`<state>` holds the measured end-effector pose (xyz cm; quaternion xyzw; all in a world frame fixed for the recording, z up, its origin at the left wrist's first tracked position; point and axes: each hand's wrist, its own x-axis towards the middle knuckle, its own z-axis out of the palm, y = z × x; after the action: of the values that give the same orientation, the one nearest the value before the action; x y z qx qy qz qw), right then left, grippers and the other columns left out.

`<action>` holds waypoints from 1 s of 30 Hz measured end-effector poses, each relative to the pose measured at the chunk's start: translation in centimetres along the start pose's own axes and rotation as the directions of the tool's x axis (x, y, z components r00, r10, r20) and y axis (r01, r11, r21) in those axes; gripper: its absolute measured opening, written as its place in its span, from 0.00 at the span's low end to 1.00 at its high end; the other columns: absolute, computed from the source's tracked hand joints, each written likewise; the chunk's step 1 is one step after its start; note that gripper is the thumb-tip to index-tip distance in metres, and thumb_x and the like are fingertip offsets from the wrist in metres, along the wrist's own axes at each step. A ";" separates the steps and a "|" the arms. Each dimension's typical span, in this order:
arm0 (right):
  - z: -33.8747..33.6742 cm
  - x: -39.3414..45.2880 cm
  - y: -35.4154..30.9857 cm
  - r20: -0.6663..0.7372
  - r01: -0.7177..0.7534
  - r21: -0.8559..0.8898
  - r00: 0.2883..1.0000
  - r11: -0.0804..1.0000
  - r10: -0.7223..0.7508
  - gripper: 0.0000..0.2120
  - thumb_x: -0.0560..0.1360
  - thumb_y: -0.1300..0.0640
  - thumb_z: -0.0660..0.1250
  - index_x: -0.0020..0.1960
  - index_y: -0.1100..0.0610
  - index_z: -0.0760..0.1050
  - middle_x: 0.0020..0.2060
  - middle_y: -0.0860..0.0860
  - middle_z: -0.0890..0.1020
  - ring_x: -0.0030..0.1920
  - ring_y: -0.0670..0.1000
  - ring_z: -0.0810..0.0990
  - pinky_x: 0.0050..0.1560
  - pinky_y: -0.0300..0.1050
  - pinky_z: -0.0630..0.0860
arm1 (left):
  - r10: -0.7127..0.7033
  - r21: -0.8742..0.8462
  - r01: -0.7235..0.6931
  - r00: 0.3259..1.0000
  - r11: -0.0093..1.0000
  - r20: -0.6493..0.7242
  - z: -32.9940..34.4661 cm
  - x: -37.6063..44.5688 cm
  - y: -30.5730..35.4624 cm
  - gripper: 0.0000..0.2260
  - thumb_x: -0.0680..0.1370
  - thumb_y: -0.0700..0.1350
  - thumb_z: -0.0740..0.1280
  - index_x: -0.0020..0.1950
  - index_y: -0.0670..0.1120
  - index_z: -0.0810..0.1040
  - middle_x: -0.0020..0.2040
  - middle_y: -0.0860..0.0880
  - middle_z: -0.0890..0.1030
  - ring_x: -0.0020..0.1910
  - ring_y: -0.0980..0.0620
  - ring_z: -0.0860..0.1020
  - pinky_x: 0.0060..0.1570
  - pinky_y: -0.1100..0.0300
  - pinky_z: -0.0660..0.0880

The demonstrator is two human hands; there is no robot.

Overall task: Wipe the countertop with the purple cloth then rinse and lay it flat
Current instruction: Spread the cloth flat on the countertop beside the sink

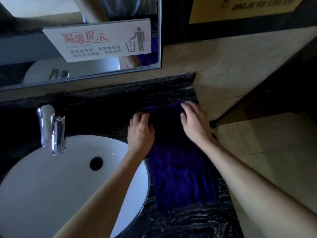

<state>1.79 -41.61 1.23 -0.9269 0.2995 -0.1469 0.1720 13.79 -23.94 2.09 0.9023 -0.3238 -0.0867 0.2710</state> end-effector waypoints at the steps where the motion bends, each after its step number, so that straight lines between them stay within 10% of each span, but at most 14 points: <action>1: 0.2 -2.4 0.2 0.017 0.066 -0.038 0.998 0.997 -0.065 0.20 0.82 0.52 0.59 0.71 0.57 0.74 0.70 0.55 0.77 0.71 0.57 0.74 0.67 0.56 0.72 | 0.057 0.007 -0.057 0.998 0.998 -0.012 0.7 -2.1 -0.2 0.20 0.75 0.43 0.62 0.67 0.41 0.76 0.65 0.37 0.76 0.61 0.34 0.75 0.59 0.40 0.76; 4: 0.4 -7.8 1.9 0.131 0.105 -0.197 0.988 0.975 -0.080 0.25 0.84 0.43 0.52 0.78 0.51 0.67 0.78 0.51 0.69 0.77 0.57 0.66 0.71 0.62 0.67 | 0.200 0.122 -0.211 0.975 0.970 0.100 2.5 -7.6 -1.0 0.25 0.80 0.53 0.57 0.76 0.45 0.69 0.77 0.40 0.69 0.75 0.38 0.67 0.71 0.43 0.67; 8: -0.7 -9.0 2.2 0.040 -0.295 0.052 0.955 0.954 0.294 0.27 0.82 0.45 0.52 0.74 0.59 0.71 0.71 0.60 0.75 0.70 0.63 0.73 0.68 0.61 0.71 | 0.142 0.210 -0.163 0.984 0.964 0.108 2.6 -9.8 -2.1 0.28 0.82 0.56 0.57 0.80 0.48 0.62 0.81 0.40 0.61 0.80 0.39 0.59 0.76 0.42 0.59; 16: -4.8 -20.8 0.7 0.043 -0.543 0.330 0.826 0.773 0.562 0.07 0.74 0.72 0.67 0.45 0.63 0.79 0.39 0.56 0.82 0.41 0.57 0.81 0.41 0.39 0.73 | 0.050 0.003 -0.050 0.998 0.999 0.026 0.3 -19.0 -0.7 0.12 0.72 0.44 0.77 0.53 0.47 0.78 0.50 0.46 0.77 0.49 0.42 0.73 0.46 0.45 0.75; 25: -3.5 -23.8 -0.2 0.214 -0.557 0.207 0.828 0.804 0.518 0.16 0.73 0.60 0.74 0.37 0.51 0.68 0.35 0.52 0.77 0.38 0.57 0.78 0.40 0.53 0.75 | 0.031 -0.002 -0.032 0.992 1.000 0.124 0.7 -23.8 -0.4 0.14 0.69 0.39 0.79 0.50 0.47 0.79 0.46 0.49 0.78 0.44 0.46 0.73 0.42 0.54 0.70; 30: -3.4 -23.5 0.2 0.225 -0.645 0.419 0.756 0.639 0.615 0.09 0.68 0.55 0.69 0.34 0.49 0.69 0.31 0.47 0.76 0.38 0.57 0.78 0.45 0.61 0.78 | -0.053 -0.131 0.068 0.992 0.989 0.116 0.1 -24.5 0.1 0.08 0.75 0.35 0.72 0.47 0.46 0.76 0.43 0.49 0.74 0.38 0.49 0.74 0.35 0.58 0.72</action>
<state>-17.86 -28.27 0.22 -0.6970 0.5527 -0.1174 0.4415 -5.32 -8.58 1.66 0.8851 -0.3043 -0.1670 0.3100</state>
